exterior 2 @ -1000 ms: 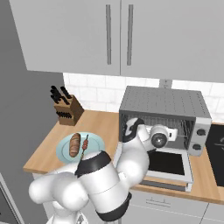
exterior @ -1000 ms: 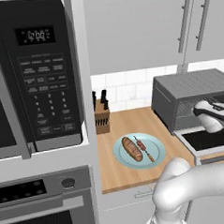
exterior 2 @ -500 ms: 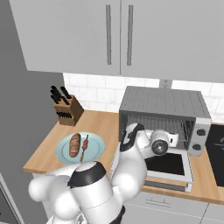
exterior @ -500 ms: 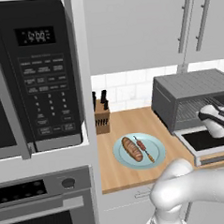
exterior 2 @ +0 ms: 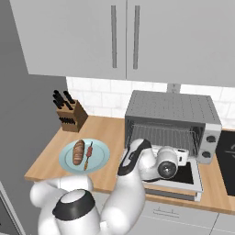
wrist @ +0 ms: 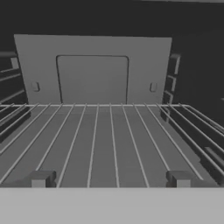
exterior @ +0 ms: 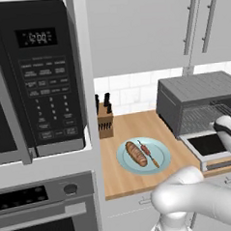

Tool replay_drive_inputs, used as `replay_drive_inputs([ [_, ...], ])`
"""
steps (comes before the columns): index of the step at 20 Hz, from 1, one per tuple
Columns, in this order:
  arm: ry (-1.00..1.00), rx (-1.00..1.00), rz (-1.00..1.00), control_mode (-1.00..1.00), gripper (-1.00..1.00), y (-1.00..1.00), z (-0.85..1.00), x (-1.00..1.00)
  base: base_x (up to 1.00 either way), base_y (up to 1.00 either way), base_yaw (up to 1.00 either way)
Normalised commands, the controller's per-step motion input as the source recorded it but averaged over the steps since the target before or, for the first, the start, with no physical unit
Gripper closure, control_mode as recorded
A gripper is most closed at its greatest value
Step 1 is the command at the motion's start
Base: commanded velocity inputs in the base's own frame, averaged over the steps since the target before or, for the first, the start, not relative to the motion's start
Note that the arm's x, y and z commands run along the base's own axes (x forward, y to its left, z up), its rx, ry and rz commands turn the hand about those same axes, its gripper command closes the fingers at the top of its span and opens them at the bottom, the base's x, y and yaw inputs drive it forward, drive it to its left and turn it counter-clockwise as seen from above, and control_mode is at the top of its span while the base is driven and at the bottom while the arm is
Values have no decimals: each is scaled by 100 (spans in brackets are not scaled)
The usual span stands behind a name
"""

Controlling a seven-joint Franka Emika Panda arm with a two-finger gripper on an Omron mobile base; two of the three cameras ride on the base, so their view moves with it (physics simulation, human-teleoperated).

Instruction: Pick up the kebab skewer and baguette bread, and place them inside the toaster oven. Close the toaster oven door and start by setting the timer.

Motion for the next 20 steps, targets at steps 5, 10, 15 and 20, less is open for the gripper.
replay_drive_inputs([
  [5, 4, -11, 1, -100, -100, -1, -78, -64, 0, 0, 0],
  [10, 11, -8, 5, -100, -100, -11, -64, -54, 0, 0, 0],
  [15, 7, 0, 3, -100, -100, -32, -11, -41, 0, 0, 0],
  [20, 5, 0, 1, -100, -100, -36, 3, -47, 0, 0, 0],
])
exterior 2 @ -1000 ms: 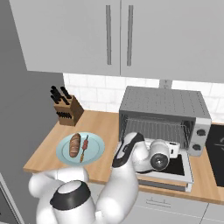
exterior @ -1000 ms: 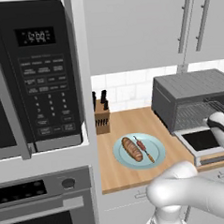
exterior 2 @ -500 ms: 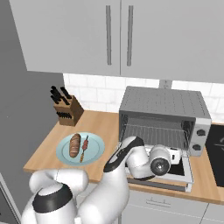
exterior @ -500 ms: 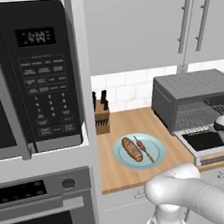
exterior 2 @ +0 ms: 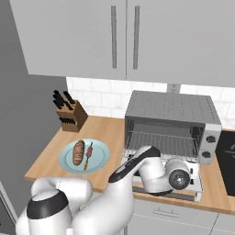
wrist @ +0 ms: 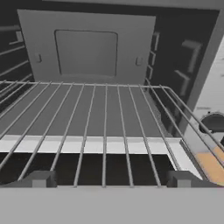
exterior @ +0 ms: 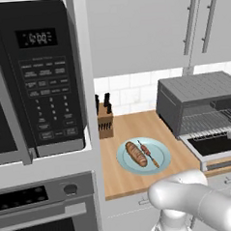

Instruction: Pick up the kebab skewer and baguette bread, and place them inside the toaster oven. Close the toaster oven door and start by setting the timer.

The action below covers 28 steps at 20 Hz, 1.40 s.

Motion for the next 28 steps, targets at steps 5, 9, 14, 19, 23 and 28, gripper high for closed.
replay_drive_inputs([
  [5, 13, 3, 0, -100, -100, -4, 87, -26, 0, 0, 0],
  [9, 34, 1, 0, -100, -100, 3, 99, -4, 0, 0, 0],
  [14, 39, 0, 5, -100, -100, 57, 24, -20, 0, 0, 0],
  [19, 33, 0, 27, -100, -100, 98, 0, -39, 0, 0, 0],
  [23, 26, -1, 35, -100, -100, 100, 0, -20, 0, 0, 0],
  [28, 23, 0, 30, -100, -100, 100, 0, -20, 0, 0, 0],
])
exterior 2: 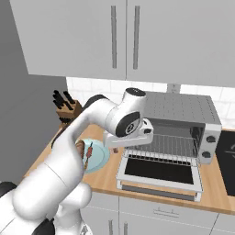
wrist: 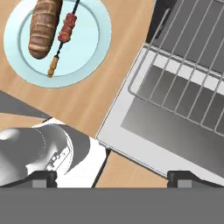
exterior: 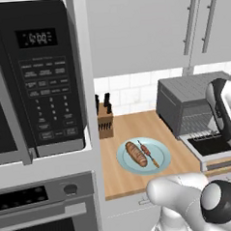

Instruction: Pick up the kebab skewer and baguette bread, and place them inside the toaster oven. Close the toaster oven door and start by setting the timer.

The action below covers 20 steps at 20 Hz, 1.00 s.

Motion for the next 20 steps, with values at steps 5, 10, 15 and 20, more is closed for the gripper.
replay_drive_inputs([
  [5, 16, 0, 9, -100, -100, 100, 0, -4, 0, 0, 0],
  [10, 13, 0, 0, -100, -100, 97, 0, 1, 0, 0, 0],
  [15, -1, 0, -19, -100, -100, 63, -2, 16, 0, 0, 0],
  [20, -11, -2, -19, -100, -100, 31, -16, 28, 0, 0, 0],
])
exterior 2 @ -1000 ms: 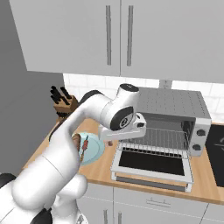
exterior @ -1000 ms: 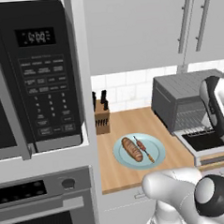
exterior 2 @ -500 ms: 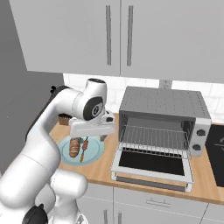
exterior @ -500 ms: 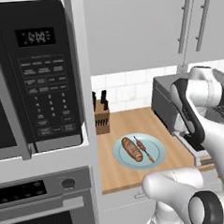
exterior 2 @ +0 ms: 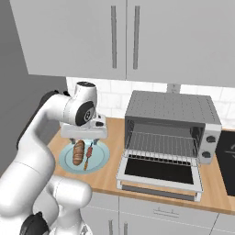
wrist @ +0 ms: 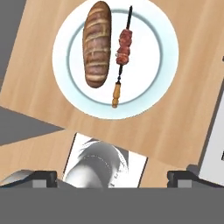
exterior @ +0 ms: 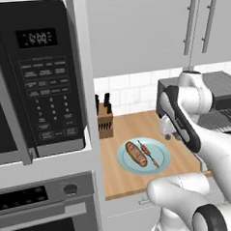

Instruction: Pick up the kebab skewer and baguette bread, and place them inside the toaster oven. Close the toaster oven door and start by setting the timer.

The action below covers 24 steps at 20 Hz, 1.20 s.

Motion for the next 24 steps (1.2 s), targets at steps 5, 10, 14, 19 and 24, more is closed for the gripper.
replay_drive_inputs([
  [5, -9, -10, -10, -100, -100, 50, -30, 13, 0, 0, 0],
  [10, 0, -4, -6, -100, -100, 58, -21, 42, 0, 0, 0],
  [14, 3, 0, -3, -100, -100, 41, -21, 37, 0, 0, 0],
  [19, 6, 0, 0, -100, -100, 11, -25, 17, 0, 0, 0],
  [24, 3, 0, 0, -100, -100, 0, -23, 29, 0, 0, 0],
])
